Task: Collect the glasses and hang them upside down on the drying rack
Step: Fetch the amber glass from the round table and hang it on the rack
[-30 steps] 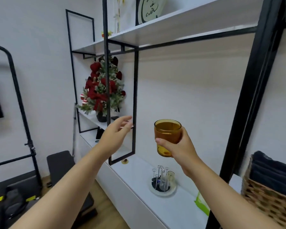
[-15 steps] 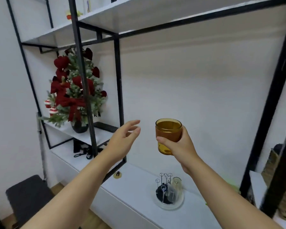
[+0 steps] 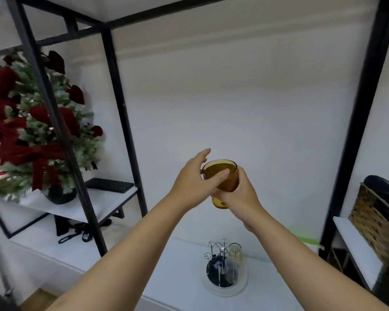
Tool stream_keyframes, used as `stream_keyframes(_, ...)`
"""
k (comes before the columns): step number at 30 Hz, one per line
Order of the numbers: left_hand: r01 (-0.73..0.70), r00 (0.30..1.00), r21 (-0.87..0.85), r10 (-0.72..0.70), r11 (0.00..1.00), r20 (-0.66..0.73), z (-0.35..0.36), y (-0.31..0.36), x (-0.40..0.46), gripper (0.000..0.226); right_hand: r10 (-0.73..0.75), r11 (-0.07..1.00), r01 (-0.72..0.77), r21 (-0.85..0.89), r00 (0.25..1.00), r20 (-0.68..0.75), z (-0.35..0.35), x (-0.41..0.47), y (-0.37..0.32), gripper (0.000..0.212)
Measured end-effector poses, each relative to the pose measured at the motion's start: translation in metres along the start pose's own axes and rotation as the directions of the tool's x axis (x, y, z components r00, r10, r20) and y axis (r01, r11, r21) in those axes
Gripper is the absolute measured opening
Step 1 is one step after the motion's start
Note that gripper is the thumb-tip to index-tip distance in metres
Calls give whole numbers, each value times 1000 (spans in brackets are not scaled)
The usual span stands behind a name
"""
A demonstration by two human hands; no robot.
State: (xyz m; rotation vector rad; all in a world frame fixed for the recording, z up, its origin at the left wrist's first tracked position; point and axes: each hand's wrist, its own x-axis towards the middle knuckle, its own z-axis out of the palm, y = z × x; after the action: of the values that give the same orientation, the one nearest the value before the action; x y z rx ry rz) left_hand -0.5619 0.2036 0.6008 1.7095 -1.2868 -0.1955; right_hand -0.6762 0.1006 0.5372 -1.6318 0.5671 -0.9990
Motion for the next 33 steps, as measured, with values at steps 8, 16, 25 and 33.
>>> stream_keyframes(8,84,996,145,-82,986,-19,-2,-45,72,104,-76,997,78,-25,995,58,44,61,22,68)
stream_keyframes(16,104,994,-68,-102,992,30,-5,-112,110,90,153,985,-154,72,988,20,54,83,57,87)
stream_keyframes(25,275,950,-508,-149,816,274,6,-202,127,72,537,598,-428,677,842,58,90,75,137,70)
stream_keyframes(33,319,875,-474,-62,821,481,57,-294,115,80,594,732,-392,557,767,-243,91,57,194,23)
